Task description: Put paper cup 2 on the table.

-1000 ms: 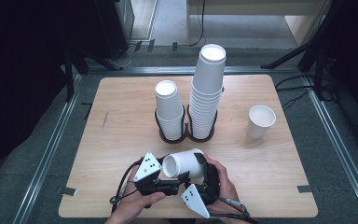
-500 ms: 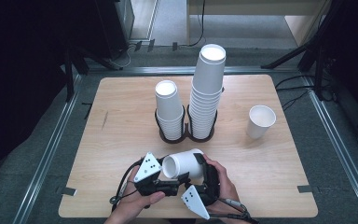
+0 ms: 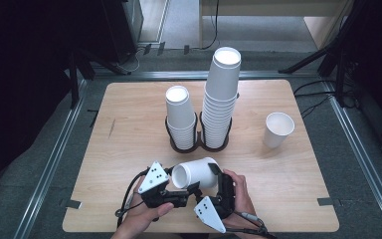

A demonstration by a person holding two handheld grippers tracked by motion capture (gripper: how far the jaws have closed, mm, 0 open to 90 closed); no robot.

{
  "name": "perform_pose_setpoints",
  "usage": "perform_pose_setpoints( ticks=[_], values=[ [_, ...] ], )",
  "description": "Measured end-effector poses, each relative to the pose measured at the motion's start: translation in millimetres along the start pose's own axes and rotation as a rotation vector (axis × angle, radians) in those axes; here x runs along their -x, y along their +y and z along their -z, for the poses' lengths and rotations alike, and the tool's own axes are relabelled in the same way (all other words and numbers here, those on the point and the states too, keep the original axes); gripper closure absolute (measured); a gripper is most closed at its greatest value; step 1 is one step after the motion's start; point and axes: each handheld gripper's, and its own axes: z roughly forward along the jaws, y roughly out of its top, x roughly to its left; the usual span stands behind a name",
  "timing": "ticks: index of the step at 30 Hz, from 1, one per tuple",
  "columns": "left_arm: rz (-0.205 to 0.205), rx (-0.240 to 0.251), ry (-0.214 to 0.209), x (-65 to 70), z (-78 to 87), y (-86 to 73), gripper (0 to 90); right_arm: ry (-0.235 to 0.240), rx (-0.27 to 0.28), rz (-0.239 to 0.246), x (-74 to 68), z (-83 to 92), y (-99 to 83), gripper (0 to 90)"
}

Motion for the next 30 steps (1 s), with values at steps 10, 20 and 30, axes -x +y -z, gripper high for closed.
perform_pose_setpoints(
  ticks=[10,20,30],
  values=[
    [0.028,0.087,0.038,-12.3,14.0,5.3,23.6,-0.006,0.03,-0.238,13.0,9.8,12.8,0.0],
    [0.028,0.184,0.069,-14.4,21.0,6.0,23.6,0.034,0.035,-0.644,28.4,13.1,18.0,0.0],
    [0.04,0.283,0.081,-15.1,23.9,3.5,23.6,0.03,0.01,-0.954,35.3,12.7,22.8,0.0]
  ],
)
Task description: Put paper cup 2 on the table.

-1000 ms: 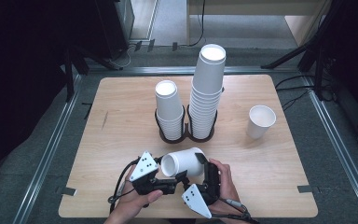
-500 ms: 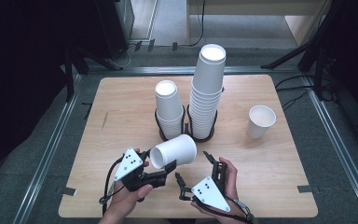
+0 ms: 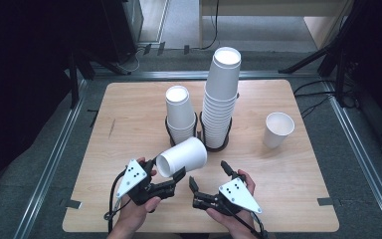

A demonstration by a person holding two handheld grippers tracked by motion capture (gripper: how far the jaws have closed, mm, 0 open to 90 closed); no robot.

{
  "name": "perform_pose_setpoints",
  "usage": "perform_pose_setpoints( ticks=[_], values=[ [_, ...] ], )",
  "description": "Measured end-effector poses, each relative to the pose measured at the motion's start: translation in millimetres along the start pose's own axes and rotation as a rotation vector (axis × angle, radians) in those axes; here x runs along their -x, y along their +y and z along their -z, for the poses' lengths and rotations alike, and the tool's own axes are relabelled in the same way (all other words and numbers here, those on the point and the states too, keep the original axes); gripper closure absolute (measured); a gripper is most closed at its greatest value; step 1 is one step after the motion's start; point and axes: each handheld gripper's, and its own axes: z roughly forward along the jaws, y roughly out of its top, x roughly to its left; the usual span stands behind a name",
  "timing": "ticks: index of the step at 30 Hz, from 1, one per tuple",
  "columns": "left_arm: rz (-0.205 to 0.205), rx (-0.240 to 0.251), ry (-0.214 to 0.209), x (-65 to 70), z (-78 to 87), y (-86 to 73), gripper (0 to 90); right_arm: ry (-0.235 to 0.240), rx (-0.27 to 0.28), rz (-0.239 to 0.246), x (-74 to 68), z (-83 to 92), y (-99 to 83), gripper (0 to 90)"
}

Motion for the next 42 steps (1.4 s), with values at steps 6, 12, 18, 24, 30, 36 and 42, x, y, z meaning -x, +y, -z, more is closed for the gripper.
perform_pose_setpoints(
  ticks=[6,12,18,24,30,36,42],
  values=[
    [-0.007,0.028,0.012,-1.5,1.1,-0.2,23.7,0.013,0.007,-0.199,-3.4,0.0,3.7,1.1],
    [-0.006,0.035,0.006,-0.5,0.0,-1.7,23.6,0.003,0.003,-0.325,-7.1,-1.1,6.8,2.4],
    [-0.023,0.045,0.013,1.6,-2.4,-5.2,23.6,-0.02,-0.039,-0.507,-2.3,-3.2,9.6,0.1],
    [-0.024,0.068,0.025,2.8,-4.5,-8.7,23.6,-0.028,-0.081,-0.676,3.4,-4.4,11.8,0.0],
    [-0.032,0.072,0.024,4.8,-6.5,-12.1,23.6,-0.015,-0.097,-0.953,10.5,-7.7,7.6,0.0],
    [-0.037,0.071,0.02,7.6,-9.0,-15.6,23.6,0.012,-0.092,-1.15,11.4,-9.5,3.5,0.0],
    [-0.047,0.065,0.018,11.0,-11.2,-18.4,23.6,0.051,-0.094,-1.316,12.5,-10.1,3.6,0.0]
  ],
)
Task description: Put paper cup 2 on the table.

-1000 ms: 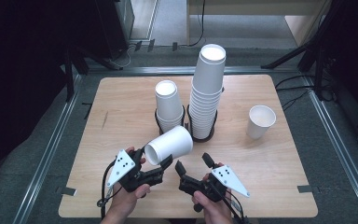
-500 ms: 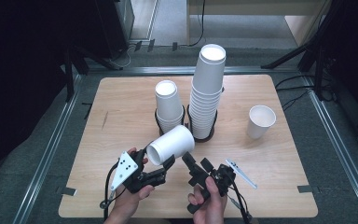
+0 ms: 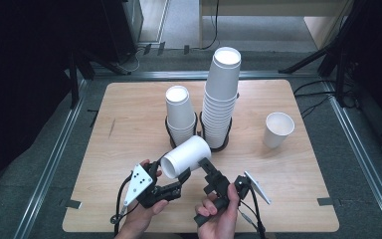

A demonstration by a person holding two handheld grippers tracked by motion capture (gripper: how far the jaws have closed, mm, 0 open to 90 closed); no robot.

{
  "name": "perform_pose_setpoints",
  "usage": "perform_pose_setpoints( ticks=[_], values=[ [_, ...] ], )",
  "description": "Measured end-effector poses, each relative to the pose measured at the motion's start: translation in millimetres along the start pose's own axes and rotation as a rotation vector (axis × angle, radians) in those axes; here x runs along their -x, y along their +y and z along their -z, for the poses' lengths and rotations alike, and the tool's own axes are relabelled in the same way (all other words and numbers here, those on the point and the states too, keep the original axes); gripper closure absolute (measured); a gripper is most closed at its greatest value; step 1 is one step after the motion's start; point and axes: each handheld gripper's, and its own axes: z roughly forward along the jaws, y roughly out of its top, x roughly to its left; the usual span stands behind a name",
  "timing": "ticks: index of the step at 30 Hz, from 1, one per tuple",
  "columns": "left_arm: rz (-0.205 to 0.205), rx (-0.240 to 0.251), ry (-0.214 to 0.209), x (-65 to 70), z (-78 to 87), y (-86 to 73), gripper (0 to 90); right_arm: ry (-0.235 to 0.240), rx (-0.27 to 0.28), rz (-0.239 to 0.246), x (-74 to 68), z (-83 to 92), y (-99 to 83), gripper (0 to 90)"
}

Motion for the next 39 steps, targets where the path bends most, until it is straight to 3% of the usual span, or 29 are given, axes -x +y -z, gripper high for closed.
perform_pose_setpoints(
  ticks=[1,2,3,7,15,25,27,30,33,35,36,39],
  values=[
    [0.002,0.0,-0.001,0.9,-0.6,-0.8,23.6,0.022,-0.002,-0.04,-0.6,0.2,0.4,0.0],
    [0.0,-0.002,-0.004,1.5,-0.9,-1.5,23.6,0.022,-0.002,-0.04,-0.6,0.2,0.4,0.0],
    [-0.003,-0.004,-0.008,3.3,-1.6,-2.6,23.6,0.039,-0.004,-0.084,-1.1,-0.3,1.6,0.0],
    [-0.014,-0.006,-0.013,6.1,-2.3,-3.6,23.6,0.036,-0.019,-0.133,-0.1,-3.9,2.7,0.0],
    [-0.051,-0.019,-0.027,13.6,-4.5,-7.1,23.6,0.051,-0.043,-0.193,4.9,-12.9,3.9,0.0],
    [-0.051,-0.028,-0.045,16.5,-5.8,-9.6,23.6,0.074,-0.057,-0.236,11.1,-22.6,9.0,0.0],
    [-0.047,-0.027,-0.052,16.7,-6.0,-9.8,23.6,0.084,-0.058,-0.253,12.2,-24.3,9.0,5.5],
    [-0.054,-0.034,-0.057,15.3,-6.0,-10.2,23.3,0.104,-0.054,-0.251,12.2,-23.9,8.7,9.9],
    [-0.037,-0.069,-0.073,11.8,-6.8,-10.2,22.0,0.105,-0.043,-0.214,13.5,-23.2,7.7,12.7],
    [0.008,-0.099,-0.088,9.7,-7.4,-8.6,17.5,0.108,-0.03,-0.196,15.2,-24.3,6.6,13.9],
    [0.008,-0.099,-0.088,9.7,-7.4,-8.6,11.5,0.108,-0.03,-0.196,15.2,-24.3,6.6,13.9],
    [0.044,-0.109,-0.109,6.8,-6.5,-5.7,8.1,0.108,-0.008,-0.149,13.5,-23.8,6.5,14.1]
  ],
)
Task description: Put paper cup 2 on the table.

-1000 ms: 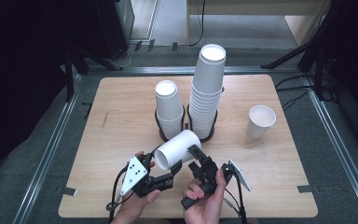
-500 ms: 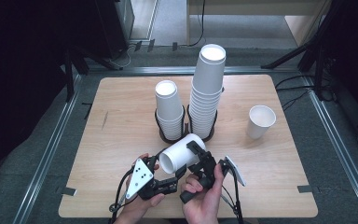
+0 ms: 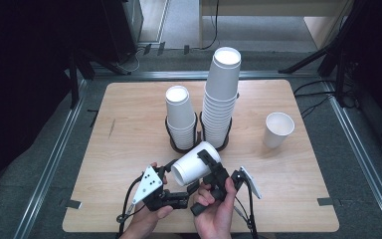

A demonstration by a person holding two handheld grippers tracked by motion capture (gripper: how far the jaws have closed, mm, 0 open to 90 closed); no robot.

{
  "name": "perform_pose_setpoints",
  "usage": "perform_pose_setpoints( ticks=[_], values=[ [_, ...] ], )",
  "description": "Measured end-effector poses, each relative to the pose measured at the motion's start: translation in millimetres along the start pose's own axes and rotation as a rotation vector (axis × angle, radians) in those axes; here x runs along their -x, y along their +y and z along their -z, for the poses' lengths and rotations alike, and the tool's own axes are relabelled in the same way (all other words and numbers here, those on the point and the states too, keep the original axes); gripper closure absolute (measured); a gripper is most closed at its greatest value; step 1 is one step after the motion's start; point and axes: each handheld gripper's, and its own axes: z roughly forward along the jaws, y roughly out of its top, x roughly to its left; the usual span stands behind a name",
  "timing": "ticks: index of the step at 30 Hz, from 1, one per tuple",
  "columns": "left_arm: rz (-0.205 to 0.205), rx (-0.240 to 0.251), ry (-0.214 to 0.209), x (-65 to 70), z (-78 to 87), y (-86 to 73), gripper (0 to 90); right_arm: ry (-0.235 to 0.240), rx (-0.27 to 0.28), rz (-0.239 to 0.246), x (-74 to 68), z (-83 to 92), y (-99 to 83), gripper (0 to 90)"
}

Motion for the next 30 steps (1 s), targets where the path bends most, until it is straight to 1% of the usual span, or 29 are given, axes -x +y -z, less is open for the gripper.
perform_pose_setpoints(
  ticks=[2,4,5,9,10,12,14,15,17,18,19,21,22,23,24,25,26,27,28,30],
  values=[
    [0.018,0.0,-0.009,-2.4,1.4,2.0,2.7,-0.001,0.014,0.03,-1.2,0.8,0.6,14.2],
    [0.02,0.0,-0.007,-4.4,2.9,3.3,1.9,-0.014,0.036,0.081,-3.7,1.6,1.4,14.2],
    [0.019,-0.003,-0.009,-5.1,3.7,3.9,1.6,-0.011,0.046,0.102,-4.9,2.0,1.9,14.2],
    [0.02,-0.007,-0.014,-7.5,5.5,5.5,0.3,-0.012,0.082,0.227,-11.0,4.0,4.7,14.2],
    [0.023,-0.009,-0.012,-7.9,5.7,5.7,0.3,-0.024,0.093,0.269,-12.5,4.0,5.6,14.2],
    [0.023,-0.009,-0.01,-9.0,6.3,6.0,0.3,-0.037,0.1,0.315,-15.0,5.4,8.2,14.2],
    [0.025,-0.009,-0.004,-9.7,6.3,6.0,0.3,-0.075,0.118,0.376,-17.8,7.1,10.6,14.1],
    [0.029,-0.011,-0.003,-10.2,6.4,5.9,0.3,-0.086,0.131,0.409,-18.5,7.4,11.9,14.2],
    [0.028,-0.014,-0.001,-10.6,6.3,5.7,0.3,-0.107,0.14,0.464,-19.6,8.2,13.6,14.1],
    [0.027,-0.016,0.0,-10.8,6.2,5.7,0.3,-0.138,0.148,0.527,-20.3,8.5,14.1,14.1],
    [0.028,-0.015,0.001,-10.7,5.9,5.6,0.3,-0.138,0.148,0.527,-20.3,8.5,14.1,14.1],
    [0.024,-0.018,0.001,-10.6,5.7,5.4,0.3,-0.152,0.157,0.573,-20.4,9.3,14.5,14.1],
    [0.025,-0.019,0.001,-10.6,5.6,5.3,0.3,-0.147,0.159,0.586,-20.4,9.5,14.9,14.1],
    [0.025,-0.02,0.002,-10.7,5.6,5.2,0.3,-0.152,0.165,0.598,-20.7,9.8,14.9,14.1],
    [0.025,-0.022,0.004,-10.9,5.6,5.0,0.3,-0.163,0.176,0.646,-21.7,10.2,14.9,14.1],
    [0.025,-0.022,0.004,-10.9,5.6,5.0,0.3,-0.163,0.176,0.646,-21.7,10.2,14.9,14.1],
    [0.025,-0.022,0.005,-11.2,5.7,5.0,0.3,-0.164,0.18,0.668,-22.1,10.3,15.0,14.1],
    [0.027,-0.022,0.007,-11.5,5.7,5.0,0.3,-0.162,0.191,0.715,-23.3,10.7,15.0,14.1],
    [0.029,-0.022,0.008,-11.9,5.8,4.9,0.3,-0.162,0.191,0.715,-23.3,10.7,15.0,14.1],
    [0.029,-0.021,0.011,-12.4,5.8,4.9,0.3,-0.154,0.206,0.768,-24.5,11.0,15.2,14.1]
  ],
)
